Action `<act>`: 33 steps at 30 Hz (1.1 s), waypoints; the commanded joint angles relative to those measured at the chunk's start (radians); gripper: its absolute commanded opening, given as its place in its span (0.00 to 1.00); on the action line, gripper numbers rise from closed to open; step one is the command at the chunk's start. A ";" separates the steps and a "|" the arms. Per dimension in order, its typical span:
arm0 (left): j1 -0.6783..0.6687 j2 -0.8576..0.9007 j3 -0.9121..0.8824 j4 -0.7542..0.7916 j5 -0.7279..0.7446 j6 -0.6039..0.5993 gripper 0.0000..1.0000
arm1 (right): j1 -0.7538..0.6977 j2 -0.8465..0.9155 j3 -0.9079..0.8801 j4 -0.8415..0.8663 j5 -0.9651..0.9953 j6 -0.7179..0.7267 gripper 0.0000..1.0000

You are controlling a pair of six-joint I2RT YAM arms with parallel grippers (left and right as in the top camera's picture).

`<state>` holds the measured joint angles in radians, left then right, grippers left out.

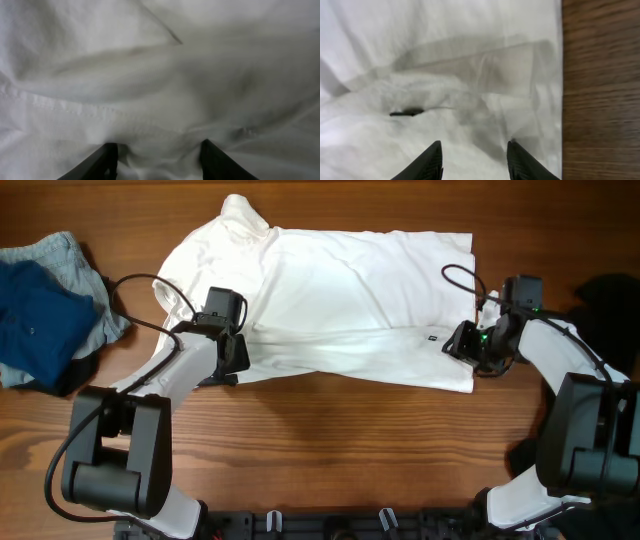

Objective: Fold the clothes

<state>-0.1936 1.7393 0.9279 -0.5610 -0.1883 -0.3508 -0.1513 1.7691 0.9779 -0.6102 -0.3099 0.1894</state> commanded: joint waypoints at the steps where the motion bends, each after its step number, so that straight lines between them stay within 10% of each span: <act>1: 0.011 0.017 -0.048 -0.069 0.043 -0.003 0.52 | 0.002 0.042 -0.038 -0.005 0.045 -0.011 0.41; 14: 0.011 -0.016 -0.076 -0.281 0.188 -0.023 0.47 | -0.033 0.045 -0.039 -0.274 0.445 0.271 0.35; 24: 0.011 -0.220 -0.076 -0.297 0.225 -0.020 0.46 | -0.158 -0.011 0.034 -0.255 0.401 0.143 0.36; 33: 0.038 -0.463 -0.055 0.005 0.116 -0.024 0.57 | -0.157 -0.216 0.111 -0.225 0.088 0.031 0.46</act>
<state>-0.1864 1.3155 0.8547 -0.6529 -0.0322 -0.3801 -0.3084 1.6547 1.0359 -0.8490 -0.0715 0.3000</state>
